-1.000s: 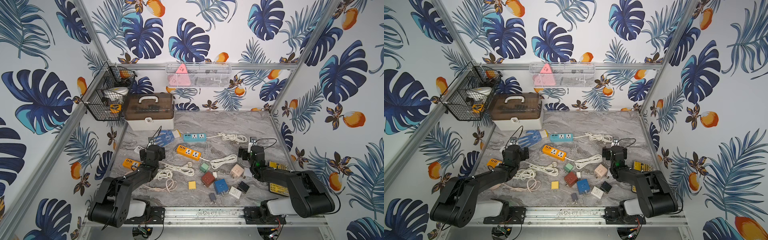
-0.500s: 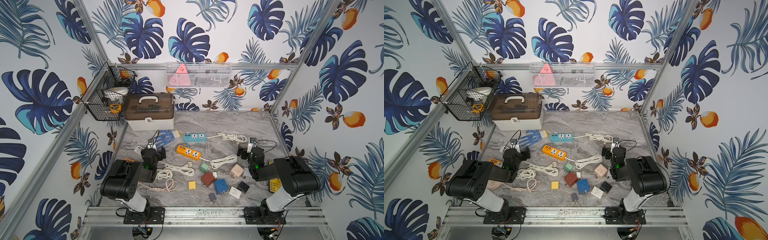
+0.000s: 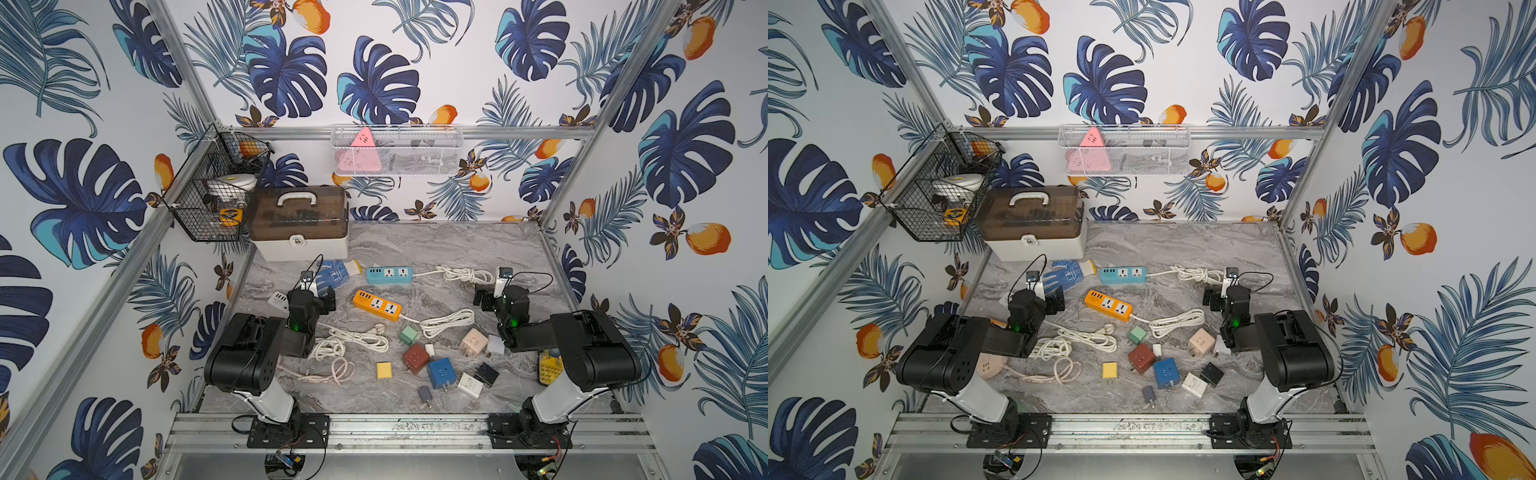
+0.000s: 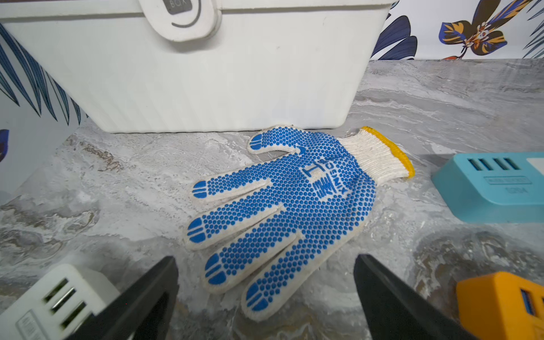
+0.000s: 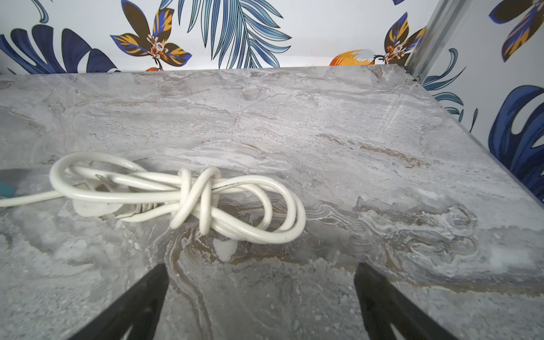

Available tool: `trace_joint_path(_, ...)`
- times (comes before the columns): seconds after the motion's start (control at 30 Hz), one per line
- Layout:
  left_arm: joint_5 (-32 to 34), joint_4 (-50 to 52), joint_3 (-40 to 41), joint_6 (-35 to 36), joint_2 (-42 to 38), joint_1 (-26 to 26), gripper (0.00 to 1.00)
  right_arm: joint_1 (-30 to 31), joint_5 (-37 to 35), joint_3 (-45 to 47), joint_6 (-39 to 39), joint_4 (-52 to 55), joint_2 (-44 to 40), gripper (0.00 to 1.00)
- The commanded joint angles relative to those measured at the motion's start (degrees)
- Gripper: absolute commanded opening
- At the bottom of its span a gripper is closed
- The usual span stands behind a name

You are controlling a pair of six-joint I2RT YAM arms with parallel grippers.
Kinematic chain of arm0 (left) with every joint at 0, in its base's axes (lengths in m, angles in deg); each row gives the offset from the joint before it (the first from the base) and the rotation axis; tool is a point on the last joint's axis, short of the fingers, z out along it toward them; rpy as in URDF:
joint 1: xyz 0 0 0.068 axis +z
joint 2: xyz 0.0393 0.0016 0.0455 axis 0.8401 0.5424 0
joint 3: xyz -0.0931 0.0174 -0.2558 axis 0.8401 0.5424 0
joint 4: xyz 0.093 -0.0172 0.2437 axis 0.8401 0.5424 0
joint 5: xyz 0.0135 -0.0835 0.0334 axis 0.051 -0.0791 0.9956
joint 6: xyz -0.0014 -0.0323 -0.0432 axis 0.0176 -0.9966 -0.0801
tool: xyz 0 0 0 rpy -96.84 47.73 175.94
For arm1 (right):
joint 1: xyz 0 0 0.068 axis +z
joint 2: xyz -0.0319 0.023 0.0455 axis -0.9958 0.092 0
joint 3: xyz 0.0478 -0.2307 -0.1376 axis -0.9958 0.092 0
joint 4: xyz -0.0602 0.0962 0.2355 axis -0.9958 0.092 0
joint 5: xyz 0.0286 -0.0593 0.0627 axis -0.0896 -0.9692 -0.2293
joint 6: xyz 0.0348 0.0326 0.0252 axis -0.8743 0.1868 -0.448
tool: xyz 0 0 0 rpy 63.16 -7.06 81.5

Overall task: Pull the plug off the socket
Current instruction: Reset both arms

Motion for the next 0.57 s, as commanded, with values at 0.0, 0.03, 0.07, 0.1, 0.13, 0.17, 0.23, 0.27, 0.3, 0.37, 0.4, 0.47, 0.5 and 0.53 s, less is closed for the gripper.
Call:
trace_joint_path(0.0, -0.16, -0.33, -0.07, 0.72, -0.20, -0.04, 0.99, 0.00, 0.32, 0.02, 0.48, 1.01, -0.43, 1.00)
trace_joint_path(0.03, -0.12, -0.18, -0.07, 0.72, -0.28, -0.07, 0.99, 0.00, 0.60, -0.12, 0.33, 1.46, -0.43, 1.00)
trace_joint_path(0.07, -0.16, -0.30, -0.08, 0.72, -0.15, -0.07, 0.99, 0.00, 0.48, -0.02, 0.43, 1.13, -0.43, 1.00)
trace_joint_path(0.1, -0.12, -0.26, -0.10, 0.72, -0.13, -0.07, 0.99, 0.01, 0.52, -0.01, 0.48, 0.92, -0.30, 1.00)
trace_joint_path(0.13, -0.09, -0.26, -0.14, 0.72, -0.17, -0.07, 0.99, 0.00, 0.58, -0.03, 0.47, 0.85, -0.25, 1.00)
trace_joint_path(0.17, -0.04, -0.26, -0.06, 0.72, -0.22, -0.07, 0.99, 0.00, 0.31, 0.15, 0.56, 0.58, -0.25, 1.00)
trace_joint_path(0.23, -0.07, -0.24, -0.13, 0.72, -0.22, -0.07, 0.99, 0.00, 0.36, 0.17, 0.57, 0.20, -0.17, 1.00)
trace_joint_path(0.27, -0.07, -0.22, -0.09, 0.72, -0.21, -0.07, 0.99, 0.00, 0.36, 0.25, 0.65, -0.11, -0.04, 1.00)
trace_joint_path(0.3, -0.06, -0.23, -0.09, 0.72, -0.22, -0.07, 0.99, 0.00, 0.49, 0.26, 0.82, -0.28, 0.07, 1.00)
trace_joint_path(0.37, -0.07, -0.26, -0.07, 0.72, -0.20, -0.16, 0.99, -0.04, 1.36, -0.42, 0.47, 1.01, 0.20, 1.00)
trace_joint_path(0.4, -0.07, -0.26, -0.07, 0.72, -0.21, -0.11, 0.99, -0.17, 1.62, -0.62, 0.31, 1.57, 0.19, 1.00)
trace_joint_path(0.47, -0.07, -0.26, -0.09, 0.72, -0.14, -0.16, 0.99, -0.26, 1.77, -0.54, 0.39, 1.23, 0.19, 1.00)
trace_joint_path(0.5, -0.05, -0.25, -0.10, 0.72, -0.20, -0.15, 0.99, -0.26, 1.68, -0.38, 0.38, 1.02, 0.11, 1.00)
trace_joint_path(0.53, -0.07, -0.25, -0.08, 0.72, -0.21, -0.16, 0.99, -0.29, 1.46, 0.08, 0.54, 0.28, -0.05, 1.00)
